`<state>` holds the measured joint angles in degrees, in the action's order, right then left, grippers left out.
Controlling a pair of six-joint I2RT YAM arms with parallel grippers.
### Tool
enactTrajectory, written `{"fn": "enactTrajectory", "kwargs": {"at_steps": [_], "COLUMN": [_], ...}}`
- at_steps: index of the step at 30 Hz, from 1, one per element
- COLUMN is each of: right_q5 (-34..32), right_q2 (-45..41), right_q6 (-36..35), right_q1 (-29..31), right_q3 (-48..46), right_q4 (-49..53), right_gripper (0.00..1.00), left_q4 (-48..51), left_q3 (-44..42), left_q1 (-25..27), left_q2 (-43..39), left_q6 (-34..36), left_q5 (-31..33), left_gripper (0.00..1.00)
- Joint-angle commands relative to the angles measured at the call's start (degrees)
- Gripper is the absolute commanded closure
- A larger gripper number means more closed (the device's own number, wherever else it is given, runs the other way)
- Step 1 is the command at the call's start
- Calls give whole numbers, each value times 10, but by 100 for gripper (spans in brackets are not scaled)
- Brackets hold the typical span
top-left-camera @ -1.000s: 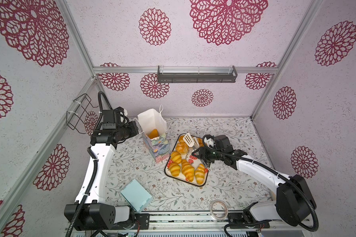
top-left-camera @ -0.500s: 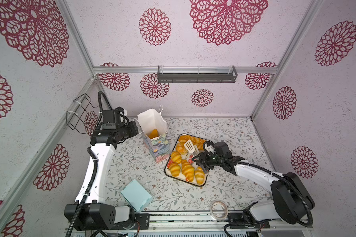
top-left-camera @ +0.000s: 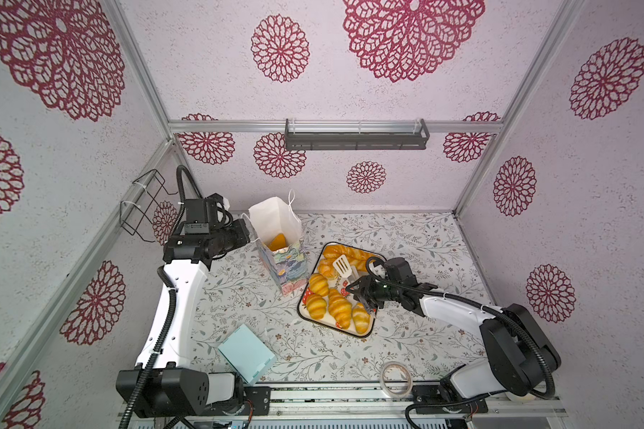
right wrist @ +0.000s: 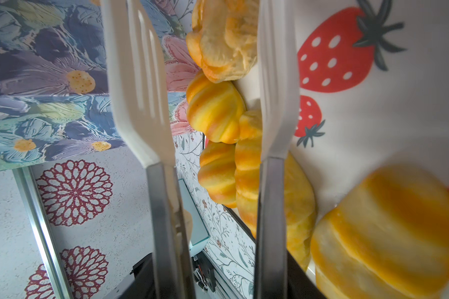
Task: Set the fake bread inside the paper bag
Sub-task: 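Lower the tongs onto the tray and pinch the round cream puff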
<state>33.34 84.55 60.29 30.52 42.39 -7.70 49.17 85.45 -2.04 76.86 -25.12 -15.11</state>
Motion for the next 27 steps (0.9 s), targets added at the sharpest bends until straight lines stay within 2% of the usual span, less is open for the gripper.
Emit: {"fn": "enactTrajectory", "kwargs": {"at_steps": [1,27], "right_q5": [19,52], "right_q2": [4,76], "right_q6": [14,38], "right_q1": [-4,-3], "right_q3": [7,39], "right_q4": [-36,-93], "right_gripper": [47,47], "left_q4": [0,-3], "left_q3": [-2,-7], "left_q1": [-6,-14], "left_q2": [-12,-12], "left_q6": [3,4], "left_q5": [3,2], "left_gripper": [100,100]}}
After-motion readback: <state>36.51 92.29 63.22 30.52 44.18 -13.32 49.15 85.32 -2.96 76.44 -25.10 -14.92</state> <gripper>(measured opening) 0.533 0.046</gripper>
